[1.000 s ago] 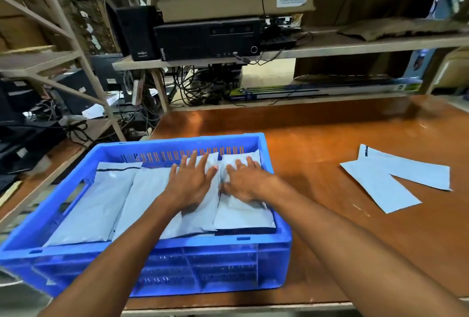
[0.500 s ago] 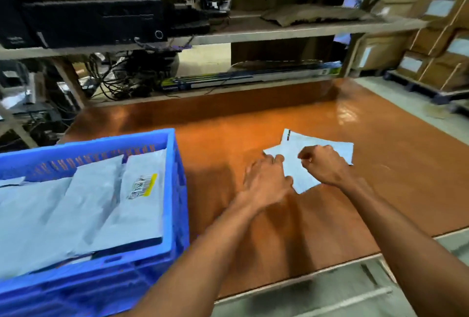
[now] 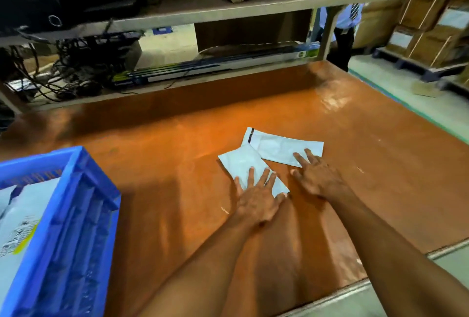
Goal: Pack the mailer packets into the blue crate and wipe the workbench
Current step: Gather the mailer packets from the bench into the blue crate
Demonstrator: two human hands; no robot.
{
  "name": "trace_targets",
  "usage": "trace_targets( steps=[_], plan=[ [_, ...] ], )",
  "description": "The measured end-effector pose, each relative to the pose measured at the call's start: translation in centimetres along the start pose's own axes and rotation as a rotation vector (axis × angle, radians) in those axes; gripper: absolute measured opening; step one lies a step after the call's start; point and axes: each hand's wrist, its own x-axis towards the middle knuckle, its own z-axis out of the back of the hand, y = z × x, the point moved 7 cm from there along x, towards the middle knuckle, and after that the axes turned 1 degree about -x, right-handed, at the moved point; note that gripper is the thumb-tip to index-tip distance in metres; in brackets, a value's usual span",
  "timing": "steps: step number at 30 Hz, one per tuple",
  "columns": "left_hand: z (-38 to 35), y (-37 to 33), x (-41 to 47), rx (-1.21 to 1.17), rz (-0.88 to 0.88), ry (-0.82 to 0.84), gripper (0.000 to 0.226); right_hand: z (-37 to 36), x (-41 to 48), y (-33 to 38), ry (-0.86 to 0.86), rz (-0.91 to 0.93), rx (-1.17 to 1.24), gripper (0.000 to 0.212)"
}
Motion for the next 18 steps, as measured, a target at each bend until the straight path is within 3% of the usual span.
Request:
trace_targets(
  steps=[2, 8, 14, 18],
  plan=[
    [-0.2, 0.7, -0.1, 0.014, -0.001, -0.011, 0.079, -0.7, -0.2, 0.7, 0.018, 0.0, -0.039, 0.064],
    [-0.9, 5.9, -3.8, -0.055, -0.036, -0.098, 0.059, -0.9, -4.6, 6.1, -0.052, 0.061, -0.12, 0.061],
    [-1.7, 11.6, -12.3, -0.112, 0.003, -0.194, 0.049, -2.4, -14.9, 15.4, 0.048, 0.155, -0.015, 0.054],
    [-1.8, 14.7, -18.0, -0.225, 0.067, -0.389, 0.032, -2.3, -19.9, 19.1, 0.198, 0.2, 0.135, 0.038]
  ],
)
